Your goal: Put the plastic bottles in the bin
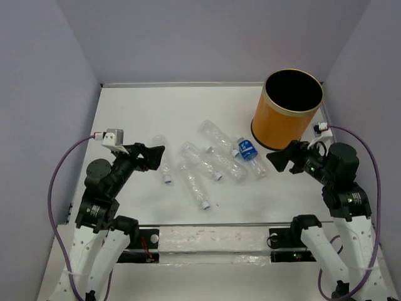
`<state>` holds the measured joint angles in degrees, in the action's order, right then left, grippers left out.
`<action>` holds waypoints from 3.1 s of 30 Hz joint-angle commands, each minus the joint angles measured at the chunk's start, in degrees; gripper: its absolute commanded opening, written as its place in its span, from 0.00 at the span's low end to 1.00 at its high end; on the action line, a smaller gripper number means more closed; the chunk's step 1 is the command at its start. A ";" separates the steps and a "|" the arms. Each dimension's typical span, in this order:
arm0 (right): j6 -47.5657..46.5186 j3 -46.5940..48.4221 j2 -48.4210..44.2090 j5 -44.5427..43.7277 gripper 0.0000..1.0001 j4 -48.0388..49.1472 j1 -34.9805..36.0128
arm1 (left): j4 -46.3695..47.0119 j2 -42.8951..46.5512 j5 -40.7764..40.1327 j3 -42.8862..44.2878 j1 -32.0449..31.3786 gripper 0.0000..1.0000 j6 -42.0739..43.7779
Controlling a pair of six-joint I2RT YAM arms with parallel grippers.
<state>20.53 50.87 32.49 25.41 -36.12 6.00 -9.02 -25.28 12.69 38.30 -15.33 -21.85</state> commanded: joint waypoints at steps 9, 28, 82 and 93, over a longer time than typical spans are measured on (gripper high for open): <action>4.34 -5.77 7.23 -12.12 0.90 7.20 -0.29 | -2.58 -5.30 -7.76 0.63 -0.14 0.99 -2.85; -3.31 -4.29 38.78 -31.28 0.92 19.84 13.59 | -6.02 -24.55 -15.86 0.46 -0.14 0.99 -8.39; -16.75 33.06 44.31 -44.65 0.23 43.04 3.59 | 3.66 -46.19 -20.86 6.43 -2.25 0.40 -13.49; -9.38 26.83 42.76 -41.94 0.93 40.26 0.42 | 2.34 -38.96 -20.24 23.81 -12.68 0.40 -12.96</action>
<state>8.45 78.41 81.97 -17.96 1.63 6.72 -8.05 -64.40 -7.27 52.66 -22.76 -35.81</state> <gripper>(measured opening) 0.895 0.598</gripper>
